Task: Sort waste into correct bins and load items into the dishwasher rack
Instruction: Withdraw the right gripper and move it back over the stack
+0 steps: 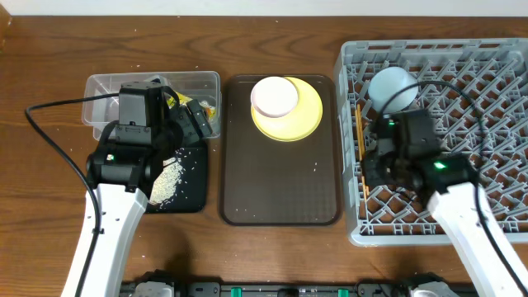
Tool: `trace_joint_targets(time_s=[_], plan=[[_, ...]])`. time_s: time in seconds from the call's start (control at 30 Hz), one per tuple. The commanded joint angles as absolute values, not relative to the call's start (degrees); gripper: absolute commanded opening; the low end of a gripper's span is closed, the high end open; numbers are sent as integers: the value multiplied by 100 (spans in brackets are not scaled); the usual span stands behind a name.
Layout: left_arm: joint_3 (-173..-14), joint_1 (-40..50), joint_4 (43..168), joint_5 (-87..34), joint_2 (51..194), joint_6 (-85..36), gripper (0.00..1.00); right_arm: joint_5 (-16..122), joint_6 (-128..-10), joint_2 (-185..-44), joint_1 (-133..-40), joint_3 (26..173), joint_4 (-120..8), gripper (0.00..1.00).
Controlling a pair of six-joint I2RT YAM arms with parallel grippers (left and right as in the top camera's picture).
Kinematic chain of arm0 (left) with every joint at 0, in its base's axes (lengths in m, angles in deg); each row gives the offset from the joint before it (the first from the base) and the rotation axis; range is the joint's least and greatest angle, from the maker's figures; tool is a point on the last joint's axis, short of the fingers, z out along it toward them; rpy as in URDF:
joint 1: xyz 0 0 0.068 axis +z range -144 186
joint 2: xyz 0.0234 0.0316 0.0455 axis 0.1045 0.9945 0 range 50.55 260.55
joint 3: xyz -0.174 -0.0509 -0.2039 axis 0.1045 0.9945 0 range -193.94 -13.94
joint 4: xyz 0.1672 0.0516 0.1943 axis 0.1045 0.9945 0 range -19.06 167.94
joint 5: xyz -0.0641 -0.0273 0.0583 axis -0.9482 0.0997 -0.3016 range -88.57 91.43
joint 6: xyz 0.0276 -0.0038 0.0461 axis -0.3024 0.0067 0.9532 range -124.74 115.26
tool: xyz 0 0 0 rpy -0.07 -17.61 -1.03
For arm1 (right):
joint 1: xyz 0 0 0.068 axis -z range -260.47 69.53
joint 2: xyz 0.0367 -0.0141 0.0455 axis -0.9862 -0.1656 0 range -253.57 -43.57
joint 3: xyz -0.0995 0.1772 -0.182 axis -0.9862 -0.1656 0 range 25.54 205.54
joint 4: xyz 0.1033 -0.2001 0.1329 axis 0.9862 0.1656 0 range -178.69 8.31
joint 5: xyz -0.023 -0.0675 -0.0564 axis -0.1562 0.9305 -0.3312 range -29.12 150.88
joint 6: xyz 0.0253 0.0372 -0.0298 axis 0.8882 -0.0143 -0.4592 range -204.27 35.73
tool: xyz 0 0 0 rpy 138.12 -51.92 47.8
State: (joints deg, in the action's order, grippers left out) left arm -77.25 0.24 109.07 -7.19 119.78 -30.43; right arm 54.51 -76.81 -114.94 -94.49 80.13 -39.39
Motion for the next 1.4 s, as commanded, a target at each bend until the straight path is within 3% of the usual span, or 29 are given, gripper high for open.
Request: trace_joint_targets(time_s=[0.0, 0.43, 0.67, 1.0, 1.37], plan=[[-7793, 46, 10909, -686, 11978, -3035, 90, 5547, -7506, -11829, -9746, 8098, -4020, 27], [-7793, 46, 10909, -686, 11978, -3035, 90, 5575, -7513, -12159, -9993, 8323, -4085, 25], [-7793, 46, 10909, -686, 11978, -3035, 90, 5916, -7534, -12410, -9996, 9801, -3001, 26], [-7793, 46, 10909, -686, 11978, -3035, 90, 5516, -7482, -13923, -10057, 12522, -916, 27], [-7793, 46, 10909, -686, 11978, -3035, 90, 5136, -7445, -15411, -10638, 13670, -1017, 26]])
